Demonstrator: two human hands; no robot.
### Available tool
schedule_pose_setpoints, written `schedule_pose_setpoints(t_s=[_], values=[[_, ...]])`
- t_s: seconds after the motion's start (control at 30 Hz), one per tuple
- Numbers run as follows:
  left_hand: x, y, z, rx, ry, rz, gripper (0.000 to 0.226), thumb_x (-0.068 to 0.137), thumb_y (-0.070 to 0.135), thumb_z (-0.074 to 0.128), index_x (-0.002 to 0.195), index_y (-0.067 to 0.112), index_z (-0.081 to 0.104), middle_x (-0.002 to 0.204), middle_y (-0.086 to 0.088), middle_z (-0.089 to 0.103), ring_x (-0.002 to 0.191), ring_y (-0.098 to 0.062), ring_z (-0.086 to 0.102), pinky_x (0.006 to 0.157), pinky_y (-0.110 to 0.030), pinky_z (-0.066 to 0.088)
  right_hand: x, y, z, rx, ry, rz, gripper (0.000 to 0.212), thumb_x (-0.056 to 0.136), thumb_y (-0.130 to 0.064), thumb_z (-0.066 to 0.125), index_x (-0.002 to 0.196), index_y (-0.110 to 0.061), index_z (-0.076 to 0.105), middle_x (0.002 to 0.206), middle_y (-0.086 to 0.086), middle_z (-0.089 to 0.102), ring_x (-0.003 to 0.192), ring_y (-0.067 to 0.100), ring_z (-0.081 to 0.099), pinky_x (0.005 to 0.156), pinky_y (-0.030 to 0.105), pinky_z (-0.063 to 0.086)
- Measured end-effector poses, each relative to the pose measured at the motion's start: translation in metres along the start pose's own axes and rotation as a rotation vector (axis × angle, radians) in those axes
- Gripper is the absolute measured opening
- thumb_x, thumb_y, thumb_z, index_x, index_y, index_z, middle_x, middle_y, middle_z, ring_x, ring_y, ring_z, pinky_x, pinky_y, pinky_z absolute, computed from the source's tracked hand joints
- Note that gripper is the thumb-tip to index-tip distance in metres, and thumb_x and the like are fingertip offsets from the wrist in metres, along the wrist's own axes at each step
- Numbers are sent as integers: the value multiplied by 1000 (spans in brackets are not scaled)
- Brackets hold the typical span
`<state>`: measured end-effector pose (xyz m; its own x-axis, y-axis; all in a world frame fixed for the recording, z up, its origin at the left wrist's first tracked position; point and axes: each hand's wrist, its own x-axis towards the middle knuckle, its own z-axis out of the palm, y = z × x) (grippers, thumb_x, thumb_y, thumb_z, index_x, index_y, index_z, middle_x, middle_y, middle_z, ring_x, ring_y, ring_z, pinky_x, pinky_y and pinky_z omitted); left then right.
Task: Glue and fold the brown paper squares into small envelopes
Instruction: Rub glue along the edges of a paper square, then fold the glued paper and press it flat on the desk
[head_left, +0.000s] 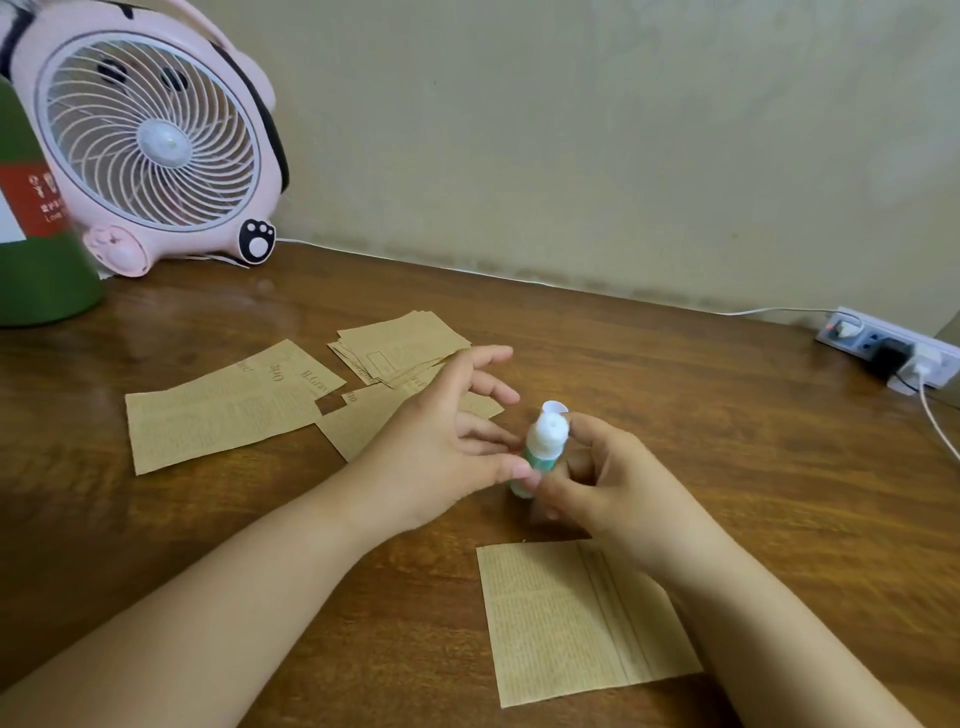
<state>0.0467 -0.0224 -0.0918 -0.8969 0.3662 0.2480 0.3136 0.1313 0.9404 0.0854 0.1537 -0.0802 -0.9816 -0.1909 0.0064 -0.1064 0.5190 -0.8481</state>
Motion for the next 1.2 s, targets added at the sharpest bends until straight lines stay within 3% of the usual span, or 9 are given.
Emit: schedule_pose_setpoints(t_s=[0.07,0.13,0.2,0.37,0.53,0.67,0.87,1.07,1.2], values=[[0,-1,-13,281,66,-21,63,75,22,79,121,42,42,112,23,52,95,0,62,85,-23,51,4,6,-9,-76,189,22,24,85,-30,67,108,-28,59,72,5,70,65,17,68,68,36,57],[1,-5,-28,791,120,-53,49,79,40,71,120,34,46,118,23,46,107,-2,53,91,-26,46,8,14,-21,-183,398,24,20,83,-30,69,101,-27,60,64,2,67,51,4,60,51,16,48],[2,-13,-38,1031,84,-170,58,79,53,65,127,29,42,130,14,44,119,-10,46,97,-30,42,10,22,-32,-212,487,67,18,84,-29,68,99,-26,59,61,-3,65,45,0,57,45,8,40],[4,-19,-40,1015,-10,-297,71,80,59,61,138,28,34,140,7,41,125,-15,43,99,-31,42,13,37,-35,-285,463,164,25,86,-40,62,102,-26,50,70,-2,68,68,11,66,65,34,54],[4,-20,-37,1180,11,-179,39,89,50,52,119,25,48,123,9,53,107,-17,53,84,-34,49,12,37,-33,-276,457,166,28,87,-41,60,107,-30,44,74,1,67,71,14,65,62,30,51],[4,-22,-36,1105,-65,-213,55,84,60,54,130,31,45,134,12,42,125,-13,37,101,-33,38,9,35,-30,-272,447,176,37,88,-41,58,120,-27,44,74,-1,65,68,8,62,53,20,41],[5,-32,-43,1036,51,-161,34,89,47,56,117,28,56,122,13,52,120,-13,42,98,-31,39,1,31,-29,-239,426,199,46,88,-39,59,128,-25,41,71,-2,65,61,5,62,50,14,39],[4,-33,-45,972,29,-190,40,87,51,58,123,32,53,129,14,47,125,-13,36,107,-38,31,-28,25,-26,-236,620,274,43,84,-42,63,117,-22,43,66,1,61,59,12,59,49,28,46],[8,-33,-46,911,60,-190,40,87,44,62,125,30,55,122,13,53,120,-13,40,103,-36,35,-52,21,-14,-230,577,125,29,86,-37,62,107,-28,44,58,1,56,52,9,54,49,20,42]])
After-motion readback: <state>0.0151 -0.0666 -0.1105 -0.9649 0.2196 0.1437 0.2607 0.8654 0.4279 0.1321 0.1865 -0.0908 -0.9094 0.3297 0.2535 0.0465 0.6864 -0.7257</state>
